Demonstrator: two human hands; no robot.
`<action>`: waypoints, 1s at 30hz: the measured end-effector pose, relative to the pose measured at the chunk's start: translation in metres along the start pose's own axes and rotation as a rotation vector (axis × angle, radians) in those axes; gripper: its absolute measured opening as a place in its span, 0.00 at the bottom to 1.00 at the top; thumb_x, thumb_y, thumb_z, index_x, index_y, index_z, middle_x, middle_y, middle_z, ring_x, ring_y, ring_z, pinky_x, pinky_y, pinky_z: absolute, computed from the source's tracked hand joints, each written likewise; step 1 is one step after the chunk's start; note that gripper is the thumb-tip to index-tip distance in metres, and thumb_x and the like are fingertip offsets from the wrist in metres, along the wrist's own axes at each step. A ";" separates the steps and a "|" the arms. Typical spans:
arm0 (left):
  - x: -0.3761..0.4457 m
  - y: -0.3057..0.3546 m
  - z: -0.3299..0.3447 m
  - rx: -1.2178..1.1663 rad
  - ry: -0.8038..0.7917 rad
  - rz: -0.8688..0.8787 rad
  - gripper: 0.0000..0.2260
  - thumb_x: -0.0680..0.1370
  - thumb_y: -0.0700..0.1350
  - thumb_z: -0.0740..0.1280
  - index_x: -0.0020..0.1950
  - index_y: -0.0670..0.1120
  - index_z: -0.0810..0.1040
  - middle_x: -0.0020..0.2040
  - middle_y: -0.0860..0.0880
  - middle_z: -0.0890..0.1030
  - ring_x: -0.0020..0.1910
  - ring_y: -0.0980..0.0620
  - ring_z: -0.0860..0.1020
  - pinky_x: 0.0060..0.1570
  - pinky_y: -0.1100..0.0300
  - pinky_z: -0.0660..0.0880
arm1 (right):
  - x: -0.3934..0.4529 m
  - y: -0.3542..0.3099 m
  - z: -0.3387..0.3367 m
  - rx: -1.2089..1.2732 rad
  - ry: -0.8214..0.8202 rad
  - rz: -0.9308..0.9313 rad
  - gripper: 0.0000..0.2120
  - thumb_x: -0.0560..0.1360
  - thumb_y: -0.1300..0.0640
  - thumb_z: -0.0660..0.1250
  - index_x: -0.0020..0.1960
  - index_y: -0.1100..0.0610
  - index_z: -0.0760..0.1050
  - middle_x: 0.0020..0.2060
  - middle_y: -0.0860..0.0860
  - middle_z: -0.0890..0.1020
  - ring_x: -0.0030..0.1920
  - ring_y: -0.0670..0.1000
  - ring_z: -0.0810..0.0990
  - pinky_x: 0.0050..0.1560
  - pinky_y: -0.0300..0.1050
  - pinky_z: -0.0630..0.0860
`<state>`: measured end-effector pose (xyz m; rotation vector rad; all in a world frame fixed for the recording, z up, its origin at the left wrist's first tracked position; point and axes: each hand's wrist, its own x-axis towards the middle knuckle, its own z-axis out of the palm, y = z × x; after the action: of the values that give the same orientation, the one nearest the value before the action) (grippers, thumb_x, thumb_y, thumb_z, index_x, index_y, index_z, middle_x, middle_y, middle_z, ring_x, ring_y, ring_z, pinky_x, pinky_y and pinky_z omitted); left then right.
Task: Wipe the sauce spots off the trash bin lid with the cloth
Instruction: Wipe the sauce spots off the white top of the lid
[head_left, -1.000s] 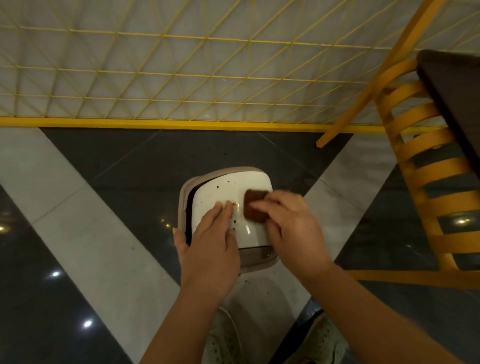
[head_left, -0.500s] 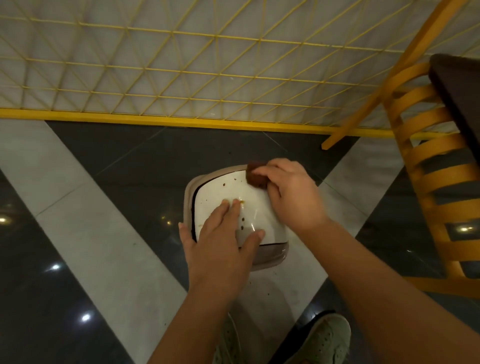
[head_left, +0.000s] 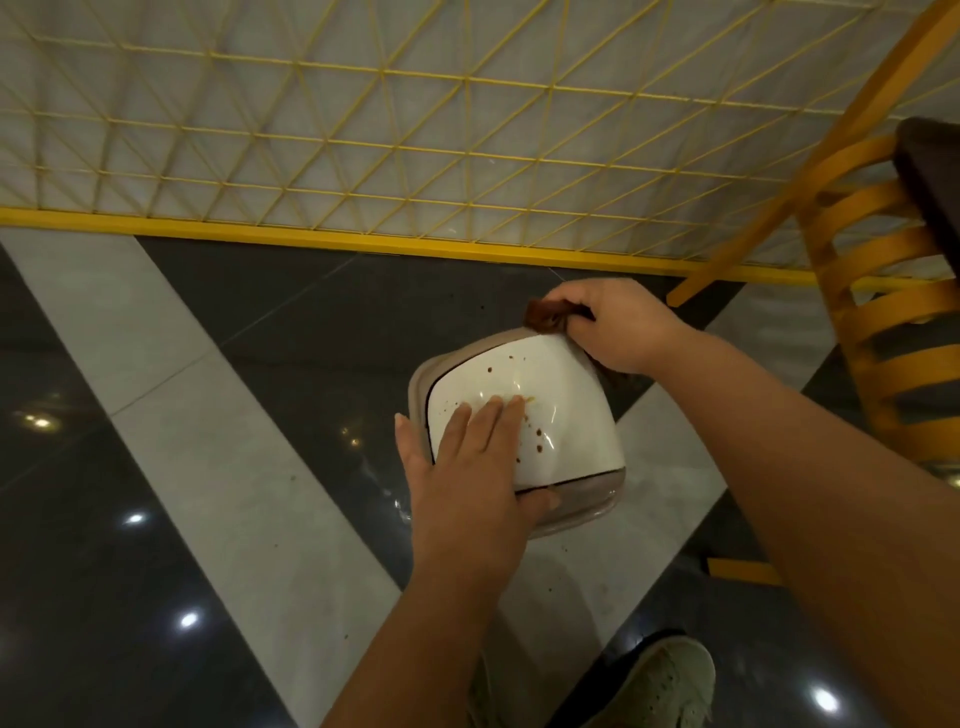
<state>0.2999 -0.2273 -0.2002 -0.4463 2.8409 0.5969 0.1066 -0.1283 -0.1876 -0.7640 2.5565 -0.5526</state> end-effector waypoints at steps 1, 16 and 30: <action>0.000 -0.002 -0.001 0.029 0.003 0.016 0.35 0.76 0.65 0.60 0.77 0.61 0.46 0.78 0.59 0.52 0.78 0.54 0.47 0.60 0.46 0.18 | -0.003 0.003 -0.001 0.010 -0.010 0.030 0.15 0.78 0.60 0.60 0.60 0.45 0.75 0.49 0.44 0.77 0.51 0.46 0.74 0.52 0.44 0.72; -0.018 -0.049 -0.009 -0.507 -0.174 -0.622 0.51 0.67 0.57 0.76 0.79 0.53 0.46 0.76 0.44 0.64 0.73 0.40 0.66 0.68 0.42 0.65 | -0.107 0.030 0.009 0.247 -0.093 0.319 0.08 0.78 0.56 0.62 0.50 0.42 0.74 0.43 0.47 0.80 0.44 0.47 0.79 0.45 0.45 0.75; -0.004 -0.048 -0.016 -0.776 -0.140 -0.424 0.55 0.67 0.58 0.76 0.77 0.61 0.36 0.80 0.52 0.50 0.78 0.44 0.54 0.73 0.36 0.53 | -0.188 -0.008 0.058 0.369 0.264 0.280 0.16 0.76 0.59 0.66 0.50 0.36 0.74 0.46 0.37 0.79 0.44 0.38 0.77 0.44 0.33 0.76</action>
<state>0.3176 -0.2750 -0.2021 -1.0338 2.1752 1.5367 0.2822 -0.0389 -0.1809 -0.2111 2.6161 -1.0475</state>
